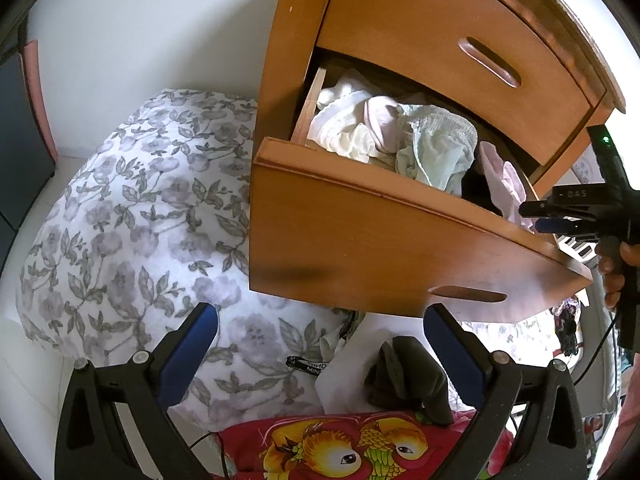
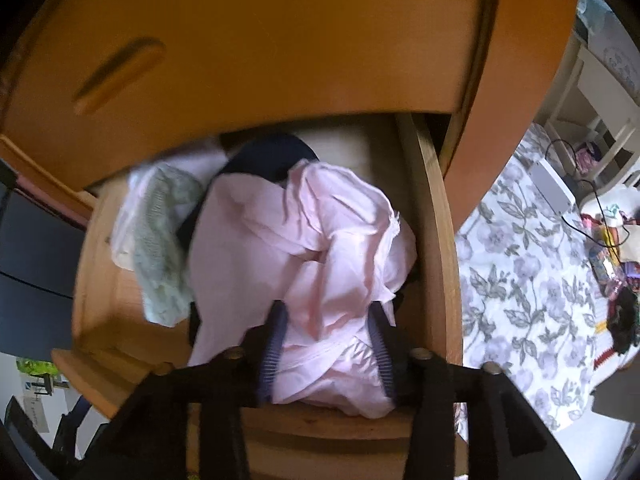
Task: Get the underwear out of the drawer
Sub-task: 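Lift the pink shirt up out of the drawer with the right gripper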
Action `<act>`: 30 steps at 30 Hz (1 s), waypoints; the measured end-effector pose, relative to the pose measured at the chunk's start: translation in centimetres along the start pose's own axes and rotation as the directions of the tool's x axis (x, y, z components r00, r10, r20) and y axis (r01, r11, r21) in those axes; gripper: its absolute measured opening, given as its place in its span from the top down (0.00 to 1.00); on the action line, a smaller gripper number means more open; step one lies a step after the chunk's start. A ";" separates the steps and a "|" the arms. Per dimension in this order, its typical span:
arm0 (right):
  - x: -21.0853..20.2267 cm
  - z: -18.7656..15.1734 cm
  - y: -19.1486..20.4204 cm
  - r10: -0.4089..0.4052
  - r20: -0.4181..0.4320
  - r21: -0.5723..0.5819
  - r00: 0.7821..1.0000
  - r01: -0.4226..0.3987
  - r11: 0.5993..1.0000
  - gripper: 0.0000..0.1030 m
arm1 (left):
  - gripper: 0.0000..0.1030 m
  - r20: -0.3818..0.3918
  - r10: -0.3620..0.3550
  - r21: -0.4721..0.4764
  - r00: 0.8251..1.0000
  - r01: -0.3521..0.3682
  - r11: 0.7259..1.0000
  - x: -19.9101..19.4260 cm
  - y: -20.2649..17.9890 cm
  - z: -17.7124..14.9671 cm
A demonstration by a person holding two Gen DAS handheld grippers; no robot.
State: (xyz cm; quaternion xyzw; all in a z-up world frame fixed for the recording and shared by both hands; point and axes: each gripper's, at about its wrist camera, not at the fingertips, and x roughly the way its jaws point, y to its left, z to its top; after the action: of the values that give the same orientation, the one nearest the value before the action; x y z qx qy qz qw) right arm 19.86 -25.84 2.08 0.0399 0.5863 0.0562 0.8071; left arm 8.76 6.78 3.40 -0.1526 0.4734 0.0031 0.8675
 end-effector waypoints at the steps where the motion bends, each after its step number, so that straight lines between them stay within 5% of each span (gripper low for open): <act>1: 0.4 0.1 0.2 -0.016 -0.014 -0.006 1.000 0.016 1.000 0.47 | 0.01 -0.001 -0.001 0.000 1.000 0.001 1.000 0.1 0.0 0.0; 10: 2.7 0.0 1.0 0.042 -0.085 0.032 0.995 -0.040 0.999 0.43 | 0.01 -0.009 0.001 -0.007 1.000 -0.001 1.000 0.4 0.2 0.0; 15: 3.6 -0.4 0.6 -0.010 -0.097 0.049 0.995 0.015 0.999 0.44 | 0.01 -0.009 0.001 -0.007 1.000 -0.001 1.000 0.5 0.2 0.0; 21: 3.0 -0.5 -0.1 0.018 -0.051 0.071 0.999 -0.014 0.997 0.81 | 0.01 -0.009 0.000 -0.006 1.000 0.000 1.000 0.4 0.2 0.0; 30: -1.4 -1.3 -0.7 0.047 0.080 0.069 0.996 -0.053 0.996 0.91 | 0.01 -0.002 0.004 -0.011 1.000 -0.004 1.000 0.1 0.2 0.0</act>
State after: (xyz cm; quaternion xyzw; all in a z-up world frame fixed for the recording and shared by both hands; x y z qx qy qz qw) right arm 18.22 -26.74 2.92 0.0854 0.5546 0.0537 0.8260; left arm 8.79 6.99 3.24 -0.1561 0.4744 0.0073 0.8663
